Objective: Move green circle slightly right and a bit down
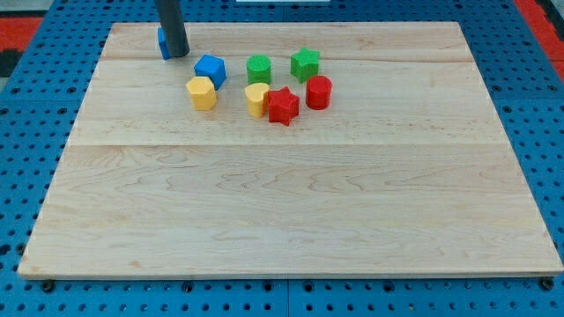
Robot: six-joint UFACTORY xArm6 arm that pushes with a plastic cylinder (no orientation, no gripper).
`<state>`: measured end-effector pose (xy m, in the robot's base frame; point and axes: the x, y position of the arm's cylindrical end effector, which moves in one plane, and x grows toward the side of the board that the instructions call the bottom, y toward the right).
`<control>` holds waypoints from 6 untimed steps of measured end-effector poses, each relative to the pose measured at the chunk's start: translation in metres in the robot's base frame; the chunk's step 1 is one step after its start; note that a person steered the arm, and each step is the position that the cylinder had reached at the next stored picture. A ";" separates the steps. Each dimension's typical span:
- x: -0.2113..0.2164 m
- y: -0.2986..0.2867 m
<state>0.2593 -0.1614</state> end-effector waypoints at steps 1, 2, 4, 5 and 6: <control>0.000 -0.009; 0.000 -0.009; 0.024 0.115; 0.024 0.153; 0.041 0.137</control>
